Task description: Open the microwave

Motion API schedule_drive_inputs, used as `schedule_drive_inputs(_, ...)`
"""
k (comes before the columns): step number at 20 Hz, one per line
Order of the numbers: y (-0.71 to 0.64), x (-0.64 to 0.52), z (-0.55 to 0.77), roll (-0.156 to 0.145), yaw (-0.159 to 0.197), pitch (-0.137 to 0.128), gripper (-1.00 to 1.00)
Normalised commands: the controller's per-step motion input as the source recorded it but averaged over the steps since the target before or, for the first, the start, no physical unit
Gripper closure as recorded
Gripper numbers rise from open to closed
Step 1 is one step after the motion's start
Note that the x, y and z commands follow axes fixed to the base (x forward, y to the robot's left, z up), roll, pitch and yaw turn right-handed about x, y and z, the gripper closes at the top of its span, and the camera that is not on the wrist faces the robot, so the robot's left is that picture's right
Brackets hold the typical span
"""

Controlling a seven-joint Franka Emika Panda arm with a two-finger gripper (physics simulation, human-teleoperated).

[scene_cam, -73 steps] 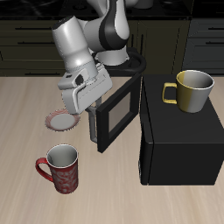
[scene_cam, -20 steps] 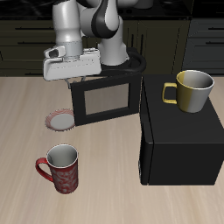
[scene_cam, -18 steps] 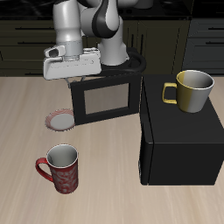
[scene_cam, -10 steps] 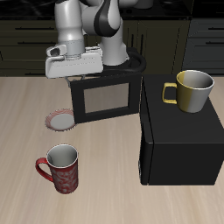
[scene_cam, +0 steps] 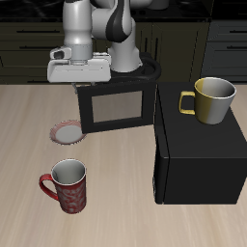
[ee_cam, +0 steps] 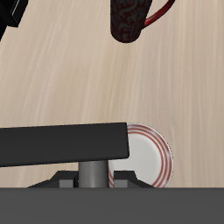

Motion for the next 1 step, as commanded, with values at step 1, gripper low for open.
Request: schedule_drive_inputs(1, -0.16, -0.31, -0.04, -0.031, -0.051, 0.021, 1.00)
